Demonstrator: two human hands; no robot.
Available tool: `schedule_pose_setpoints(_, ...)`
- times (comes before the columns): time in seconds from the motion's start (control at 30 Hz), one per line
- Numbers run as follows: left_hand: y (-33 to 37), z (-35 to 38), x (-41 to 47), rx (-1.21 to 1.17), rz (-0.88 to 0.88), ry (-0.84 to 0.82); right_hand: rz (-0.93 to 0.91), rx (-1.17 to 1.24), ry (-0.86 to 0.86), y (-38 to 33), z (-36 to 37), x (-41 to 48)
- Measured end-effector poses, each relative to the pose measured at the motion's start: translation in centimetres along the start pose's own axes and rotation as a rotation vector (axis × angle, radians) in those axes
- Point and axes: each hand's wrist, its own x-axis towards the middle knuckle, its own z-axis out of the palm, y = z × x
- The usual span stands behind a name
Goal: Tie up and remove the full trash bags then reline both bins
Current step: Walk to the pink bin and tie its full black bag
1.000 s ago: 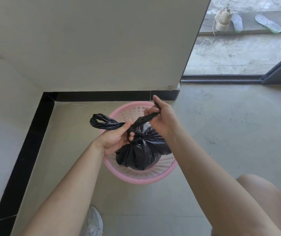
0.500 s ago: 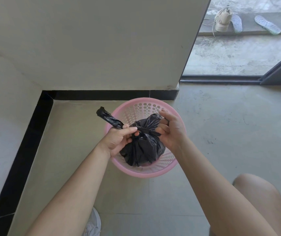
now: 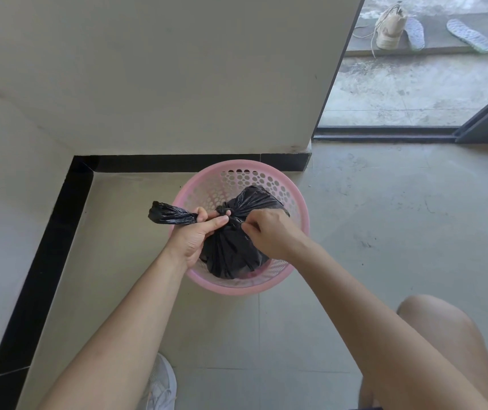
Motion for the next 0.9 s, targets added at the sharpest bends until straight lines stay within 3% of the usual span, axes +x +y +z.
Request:
schedule_pose_setpoints(0.1,0.6,-0.1,0.0,-0.017,0.012,0.004,-0.034,0.035,-0.034,-0.2,0.5,0.5)
schedule_pose_setpoints(0.23,0.9,-0.4,-0.2,-0.013,0.019,0.000,-0.231,-0.167,0.116,0.1,1.3,0.7)
schedule_pose_setpoints(0.37,1.1,-0.7,-0.3,-0.013,0.028,-0.026,-0.016,0.042,-0.073,0.0,0.7,1.0)
schedule_pose_setpoints(0.5,1.1,-0.8,-0.1,-0.025,0.037,-0.054,0.275,0.583,-0.333,-0.2,-0.3,1.6)
schedule_pose_setpoints(0.6,1.4,-1.0,0.0,0.100,0.086,-0.067,0.284,0.393,-0.390,-0.6,-0.4,2.0)
schedule_pose_setpoints(0.7,2.4,-1.5,-0.1,0.232,0.170,-0.023,0.189,0.029,-0.200,0.3,-0.4,2.4)
schedule_pose_setpoints(0.8,3.8,-2.0,-0.2,0.375,0.243,-0.047,0.016,0.015,0.151,1.9,-0.1,2.6)
schedule_pose_setpoints(0.9,4.9,-1.9,-0.6,0.515,0.288,-0.113,-0.060,-0.012,0.213,1.7,0.0,3.4)
